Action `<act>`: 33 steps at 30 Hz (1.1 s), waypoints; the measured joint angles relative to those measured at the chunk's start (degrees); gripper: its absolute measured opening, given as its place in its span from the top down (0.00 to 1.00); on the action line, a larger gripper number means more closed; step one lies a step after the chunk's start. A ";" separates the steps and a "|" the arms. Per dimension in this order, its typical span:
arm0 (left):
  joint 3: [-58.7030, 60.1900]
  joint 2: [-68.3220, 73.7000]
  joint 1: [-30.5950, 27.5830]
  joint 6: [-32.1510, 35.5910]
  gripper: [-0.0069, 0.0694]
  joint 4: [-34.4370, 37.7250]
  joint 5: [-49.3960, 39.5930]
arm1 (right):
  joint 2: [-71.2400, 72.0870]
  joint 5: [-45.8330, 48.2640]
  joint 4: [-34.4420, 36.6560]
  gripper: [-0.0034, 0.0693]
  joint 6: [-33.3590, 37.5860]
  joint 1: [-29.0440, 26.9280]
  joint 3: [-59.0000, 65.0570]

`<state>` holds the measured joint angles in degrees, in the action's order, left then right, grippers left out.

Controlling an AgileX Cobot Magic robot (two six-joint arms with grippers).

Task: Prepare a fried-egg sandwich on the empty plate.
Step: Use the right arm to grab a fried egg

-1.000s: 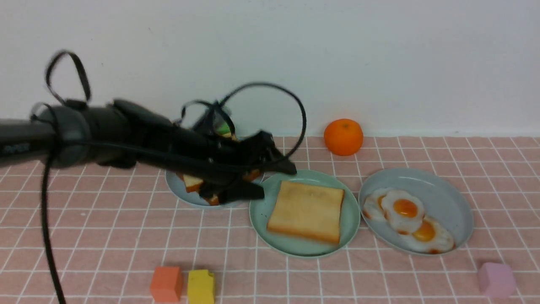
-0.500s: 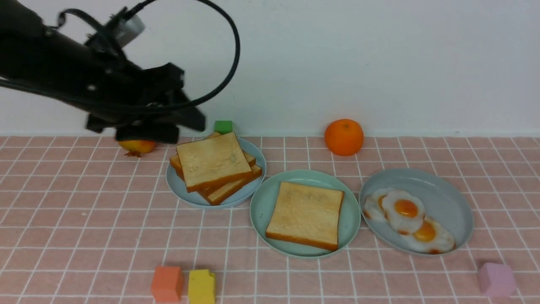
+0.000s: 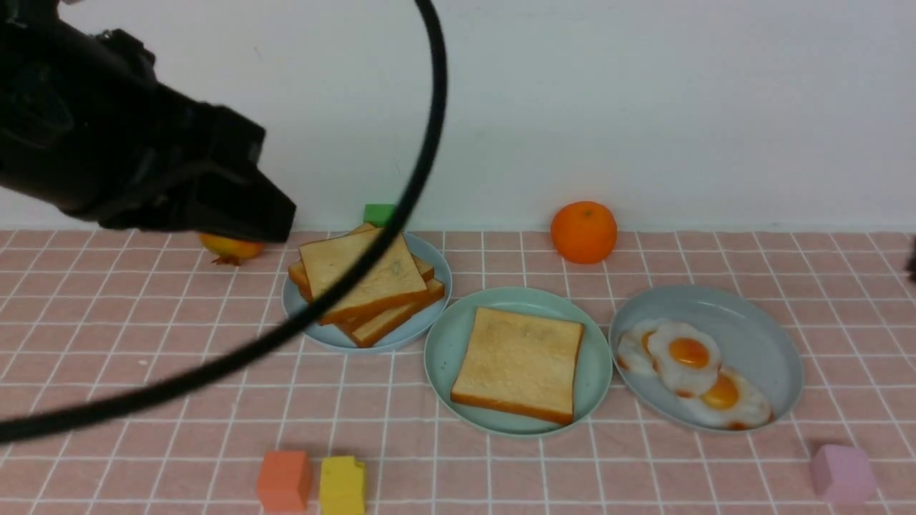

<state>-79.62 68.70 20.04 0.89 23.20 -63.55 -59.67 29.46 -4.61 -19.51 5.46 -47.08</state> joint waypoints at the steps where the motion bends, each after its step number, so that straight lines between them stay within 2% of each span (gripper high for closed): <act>1: 1.23 -0.14 0.70 -0.05 0.75 -0.47 0.40 | -3.91 1.92 0.22 0.62 0.06 0.00 -1.77; 6: 6.69 -0.86 1.44 -0.05 0.74 -2.11 5.78 | -14.69 7.55 1.35 0.62 2.52 0.00 -7.95; 9: 9.95 -1.13 1.44 -0.37 0.74 -4.25 9.82 | -22.58 10.98 4.61 0.62 8.04 -0.30 -13.38; 10: 11.20 -1.13 1.44 -0.89 0.74 -4.91 11.51 | -26.32 11.95 8.24 0.62 12.28 -1.20 -15.49; 11: 11.20 -1.13 1.44 -0.89 0.74 -4.91 11.51 | -26.77 12.11 9.48 0.62 13.50 -1.34 -16.06; 15: 11.79 -0.70 1.44 -1.55 0.74 -5.09 12.77 | -36.44 13.47 27.17 0.60 29.45 -6.27 -20.63; 16: 11.79 -0.58 1.44 -1.55 0.74 -5.09 12.77 | -36.82 13.55 28.90 0.60 30.15 -6.27 -20.75; 17: 11.79 -0.29 1.44 -1.60 0.74 -5.09 12.82 | -39.65 14.21 35.51 0.57 35.63 -7.99 -21.59; 20: 11.84 0.06 1.44 -1.65 0.73 -5.09 12.46 | -44.56 15.39 46.61 0.47 45.47 -11.18 -22.95; 22: 11.85 0.06 1.44 -1.75 0.73 -5.04 12.27 | -46.94 16.05 51.26 0.41 50.70 -12.53 -24.09; 23: 11.85 0.06 1.44 -1.75 0.73 -5.04 12.21 | -47.19 16.05 51.26 0.40 50.70 -12.66 -24.09; 27: 11.90 0.06 1.44 -1.75 0.73 -4.12 12.25 | -52.07 16.38 54.82 0.31 58.23 -14.01 -26.96; 33: 11.90 0.06 1.44 -1.82 0.72 -3.14 12.26 | -56.88 16.27 56.98 0.30 62.12 -14.06 -27.80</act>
<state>-67.71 68.76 21.48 -0.93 20.06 -51.29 -116.55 45.72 52.37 42.61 -8.61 -74.88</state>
